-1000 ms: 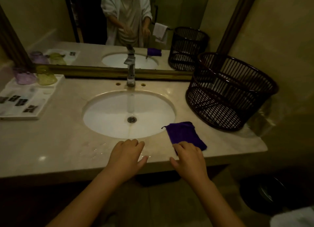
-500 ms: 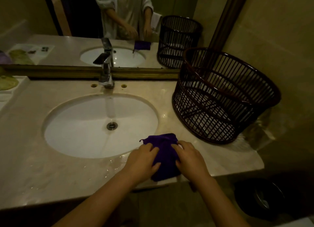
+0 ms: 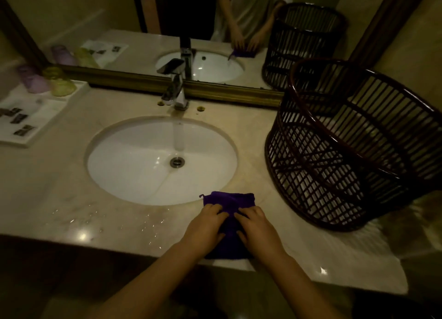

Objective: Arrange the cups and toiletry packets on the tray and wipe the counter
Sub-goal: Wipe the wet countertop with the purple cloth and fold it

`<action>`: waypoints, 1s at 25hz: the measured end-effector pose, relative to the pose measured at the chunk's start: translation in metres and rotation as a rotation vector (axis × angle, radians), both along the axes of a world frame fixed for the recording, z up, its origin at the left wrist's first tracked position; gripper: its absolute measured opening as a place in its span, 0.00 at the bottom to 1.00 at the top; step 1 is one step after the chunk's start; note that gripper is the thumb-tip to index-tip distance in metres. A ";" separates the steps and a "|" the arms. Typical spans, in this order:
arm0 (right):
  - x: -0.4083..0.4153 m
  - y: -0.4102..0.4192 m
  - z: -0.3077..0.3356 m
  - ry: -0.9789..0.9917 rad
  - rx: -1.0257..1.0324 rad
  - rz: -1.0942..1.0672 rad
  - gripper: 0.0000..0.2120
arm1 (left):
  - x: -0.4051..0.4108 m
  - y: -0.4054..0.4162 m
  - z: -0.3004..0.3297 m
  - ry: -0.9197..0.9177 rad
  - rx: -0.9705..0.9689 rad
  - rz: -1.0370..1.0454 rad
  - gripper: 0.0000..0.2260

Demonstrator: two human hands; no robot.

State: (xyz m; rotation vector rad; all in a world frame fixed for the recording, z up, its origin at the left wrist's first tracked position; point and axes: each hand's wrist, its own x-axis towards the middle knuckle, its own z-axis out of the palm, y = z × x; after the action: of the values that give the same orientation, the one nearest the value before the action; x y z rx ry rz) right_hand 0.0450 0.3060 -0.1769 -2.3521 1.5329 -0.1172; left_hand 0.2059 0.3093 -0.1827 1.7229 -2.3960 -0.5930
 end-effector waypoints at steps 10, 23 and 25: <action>0.001 0.015 0.000 -0.303 -0.133 0.020 0.09 | 0.003 0.032 0.009 0.148 -0.134 0.170 0.14; 0.091 0.004 0.023 -0.324 -0.053 0.081 0.11 | 0.094 0.032 0.043 0.033 -0.111 0.217 0.13; 0.114 0.006 0.023 -0.317 -0.009 0.091 0.11 | 0.115 0.035 0.041 0.006 -0.076 0.220 0.12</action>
State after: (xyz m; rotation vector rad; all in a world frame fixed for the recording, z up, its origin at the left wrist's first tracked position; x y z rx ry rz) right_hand 0.1591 0.3120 -0.1544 -2.2728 1.2753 -0.4521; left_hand 0.3211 0.3444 -0.1416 1.9132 -2.1544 -0.4695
